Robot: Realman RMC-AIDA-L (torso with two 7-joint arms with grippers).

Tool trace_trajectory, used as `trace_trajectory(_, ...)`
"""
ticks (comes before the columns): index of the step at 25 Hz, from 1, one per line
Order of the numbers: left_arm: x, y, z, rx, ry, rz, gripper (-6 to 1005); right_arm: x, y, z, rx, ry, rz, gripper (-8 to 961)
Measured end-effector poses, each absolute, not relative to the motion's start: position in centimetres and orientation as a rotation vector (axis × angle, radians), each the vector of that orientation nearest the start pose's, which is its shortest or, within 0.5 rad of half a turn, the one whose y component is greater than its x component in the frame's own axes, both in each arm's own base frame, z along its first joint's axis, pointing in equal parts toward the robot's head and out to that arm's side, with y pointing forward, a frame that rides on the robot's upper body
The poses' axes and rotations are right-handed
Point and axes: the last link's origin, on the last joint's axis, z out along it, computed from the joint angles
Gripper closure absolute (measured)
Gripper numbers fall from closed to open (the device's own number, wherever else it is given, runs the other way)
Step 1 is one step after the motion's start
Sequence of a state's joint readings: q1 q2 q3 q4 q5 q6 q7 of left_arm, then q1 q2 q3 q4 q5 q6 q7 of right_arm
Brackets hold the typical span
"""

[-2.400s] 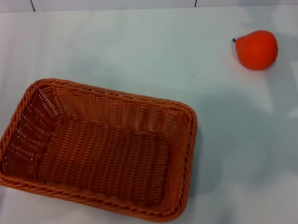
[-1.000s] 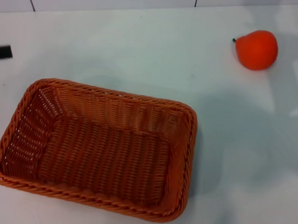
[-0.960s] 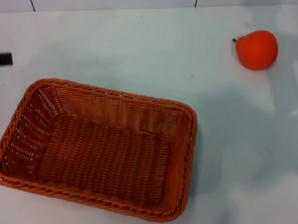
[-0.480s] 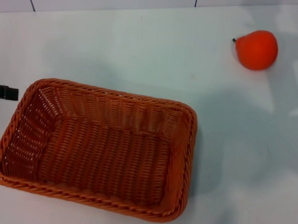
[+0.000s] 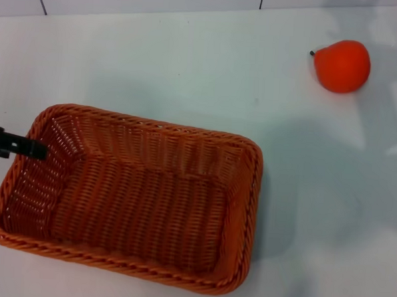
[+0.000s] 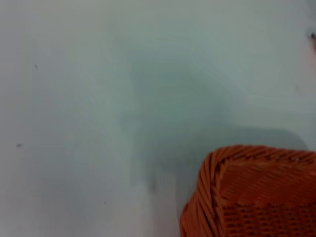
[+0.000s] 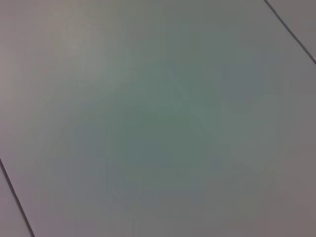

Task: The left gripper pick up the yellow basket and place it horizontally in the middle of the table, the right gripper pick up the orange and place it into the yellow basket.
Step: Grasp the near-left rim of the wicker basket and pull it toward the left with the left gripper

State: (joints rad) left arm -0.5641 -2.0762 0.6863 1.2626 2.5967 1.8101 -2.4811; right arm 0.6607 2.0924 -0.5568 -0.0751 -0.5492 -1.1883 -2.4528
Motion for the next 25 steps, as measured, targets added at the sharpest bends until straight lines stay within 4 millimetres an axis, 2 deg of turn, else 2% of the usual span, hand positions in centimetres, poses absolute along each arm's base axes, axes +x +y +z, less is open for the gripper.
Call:
trace_trajectory(10, -25.9, 33.1, 6.4, -2.322, -1.592, 0.201, 229, 30.1, 39.7, 5.2, -0.832, -1.244, -1.413, 43)
trace_trajectory(20, -25.9, 33.2, 5.7, -2.305, -1.576, 0.263, 257, 30.4, 39.6, 5.4, -0.838, -1.231, -1.421, 44)
trace_trajectory(22, -25.9, 33.2, 5.8, -2.302, -1.576, 0.262, 499, 30.4, 39.5, 5.4, -0.838, -1.231, -1.421, 44)
trace_trajectory(25, -25.9, 33.2, 5.7, -2.305, -1.574, 0.266, 564, 30.4, 39.5, 5.4, -0.840, -1.231, -1.422, 44)
